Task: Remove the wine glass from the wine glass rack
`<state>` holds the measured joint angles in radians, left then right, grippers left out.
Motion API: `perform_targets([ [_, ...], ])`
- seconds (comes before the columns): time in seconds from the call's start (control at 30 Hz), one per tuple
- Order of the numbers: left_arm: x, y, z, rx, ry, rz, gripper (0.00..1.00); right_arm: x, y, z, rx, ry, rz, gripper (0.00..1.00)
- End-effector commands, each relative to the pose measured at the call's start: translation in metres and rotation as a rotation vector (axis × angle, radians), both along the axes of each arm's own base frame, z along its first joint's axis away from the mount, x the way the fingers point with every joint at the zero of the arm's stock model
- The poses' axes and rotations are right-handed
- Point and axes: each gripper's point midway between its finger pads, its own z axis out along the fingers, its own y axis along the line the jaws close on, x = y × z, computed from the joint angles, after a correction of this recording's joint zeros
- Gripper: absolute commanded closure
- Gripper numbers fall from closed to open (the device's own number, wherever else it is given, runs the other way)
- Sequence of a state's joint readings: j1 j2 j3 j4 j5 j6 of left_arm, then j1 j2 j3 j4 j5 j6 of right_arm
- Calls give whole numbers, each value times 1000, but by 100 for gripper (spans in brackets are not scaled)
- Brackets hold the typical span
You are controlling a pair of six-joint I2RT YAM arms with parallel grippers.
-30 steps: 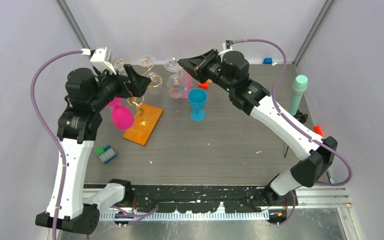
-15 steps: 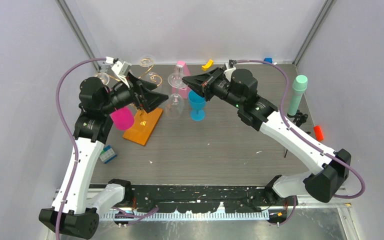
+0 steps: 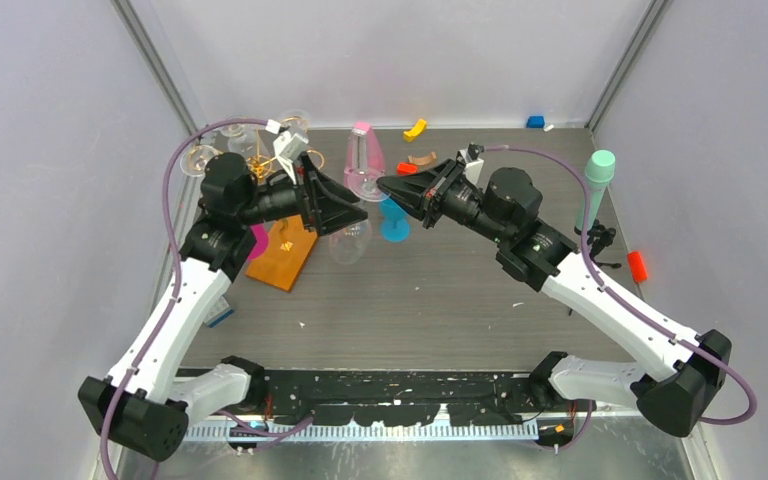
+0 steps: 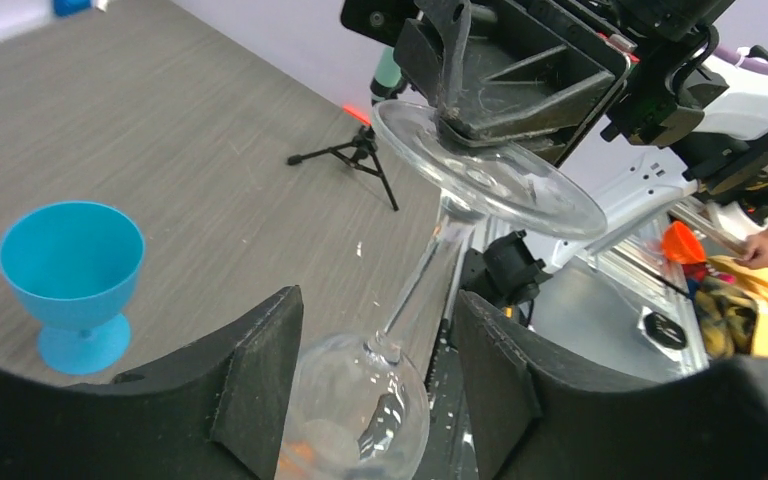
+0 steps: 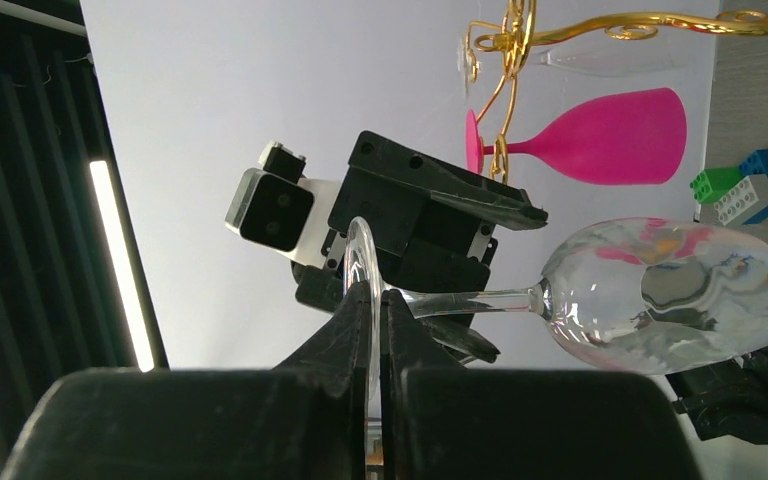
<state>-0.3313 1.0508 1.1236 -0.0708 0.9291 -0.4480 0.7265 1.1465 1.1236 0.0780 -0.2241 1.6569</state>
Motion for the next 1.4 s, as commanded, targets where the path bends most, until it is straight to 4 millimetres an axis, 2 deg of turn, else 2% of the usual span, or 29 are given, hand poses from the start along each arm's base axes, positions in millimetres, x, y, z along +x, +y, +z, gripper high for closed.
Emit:
perform_targets([
  [0.0, -12, -9, 16, -26, -32, -82, 43, -14, -4, 33, 124, -45, 49, 100],
  [0.27, -23, -11, 16, -26, -40, -138, 59, -16, 0, 34, 137, -34, 80, 100],
  [0.43, -32, -14, 14, -22, -28, -211, 66, -19, 4, 33, 162, -9, 118, 100],
  [0.53, -34, -13, 18, -25, -50, -213, 75, -19, 5, 32, 162, -3, 124, 100],
  [0.67, -37, -13, 23, -34, -77, -223, 97, -19, 6, 29, 154, 6, 129, 100],
  [0.77, -35, -12, 23, -37, -86, -204, 100, -19, 6, 26, 146, 11, 129, 100],
  [0.83, -33, -11, 27, -43, -98, -177, 100, -19, 5, 25, 135, 5, 121, 88],
  [0.87, -31, -10, 29, -46, -104, -154, 100, -17, 5, 22, 119, 3, 107, 74],
  [0.9, -29, -9, 32, -50, -111, -133, 100, -18, 3, 23, 113, -4, 100, 65],
  [0.93, -26, -8, 35, -55, -118, -107, 100, -15, 3, 19, 92, -11, 82, 48],
  [1.0, -20, -5, 44, -67, -136, -51, 100, -14, -4, 18, 72, -36, 40, 29],
  [1.1, -9, 0, 58, -92, -156, 46, 100, -9, -15, 6, 21, -52, -40, 18],
  [1.27, 20, 19, 94, -204, -146, 284, 100, -2, -41, -4, -71, -134, -187, 14],
  [1.37, 38, 37, 123, -320, -116, 443, 100, -2, -44, -10, -133, -192, -204, 14],
])
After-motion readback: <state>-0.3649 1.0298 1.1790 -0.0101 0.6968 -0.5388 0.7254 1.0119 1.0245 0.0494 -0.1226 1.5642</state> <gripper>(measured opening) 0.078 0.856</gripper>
